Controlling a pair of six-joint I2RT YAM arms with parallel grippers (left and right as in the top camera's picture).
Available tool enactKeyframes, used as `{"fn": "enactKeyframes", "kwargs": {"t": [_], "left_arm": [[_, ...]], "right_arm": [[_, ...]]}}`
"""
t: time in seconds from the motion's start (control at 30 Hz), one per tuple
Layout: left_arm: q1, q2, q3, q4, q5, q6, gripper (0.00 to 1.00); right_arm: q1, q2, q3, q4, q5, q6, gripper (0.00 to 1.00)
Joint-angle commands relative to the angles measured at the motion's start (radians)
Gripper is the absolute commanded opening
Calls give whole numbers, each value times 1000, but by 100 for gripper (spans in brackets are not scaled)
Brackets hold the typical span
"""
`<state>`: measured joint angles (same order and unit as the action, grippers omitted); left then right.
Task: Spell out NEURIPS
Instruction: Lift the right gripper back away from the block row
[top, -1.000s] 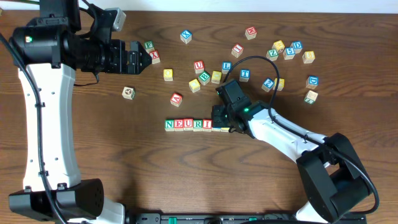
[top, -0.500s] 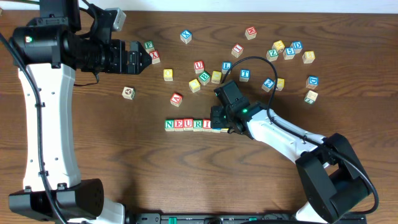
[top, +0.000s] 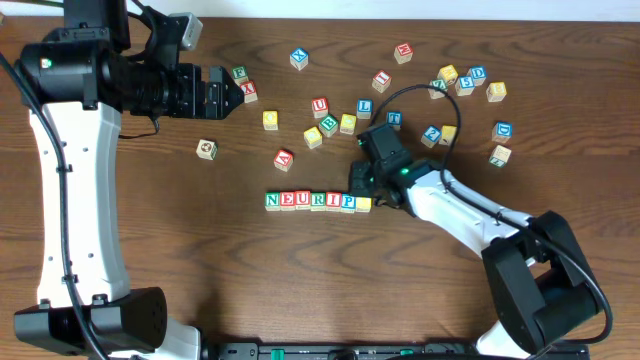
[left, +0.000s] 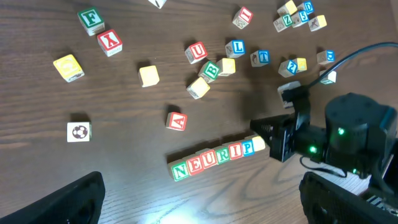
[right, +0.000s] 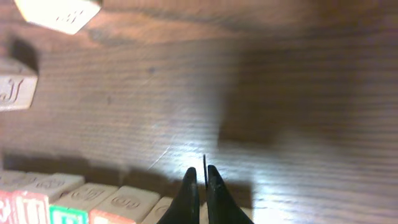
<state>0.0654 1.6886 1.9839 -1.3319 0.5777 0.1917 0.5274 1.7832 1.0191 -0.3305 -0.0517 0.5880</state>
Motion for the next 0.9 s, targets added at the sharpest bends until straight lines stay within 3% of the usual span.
{"fn": "enactKeyframes", "kwargs": {"t": [0.0,0.33,0.87], "left_arm": [[3,-8,16,-3,9,14,98],[3,-8,16,-3,9,14,98],[3,-8,16,-3,9,14,98]], "right_arm": [[-32,8,16,15,-15,-27,1],[-42,6,108,-66,-55,-75,1],[-33,-7,225,-452,-109,-105,1]]}}
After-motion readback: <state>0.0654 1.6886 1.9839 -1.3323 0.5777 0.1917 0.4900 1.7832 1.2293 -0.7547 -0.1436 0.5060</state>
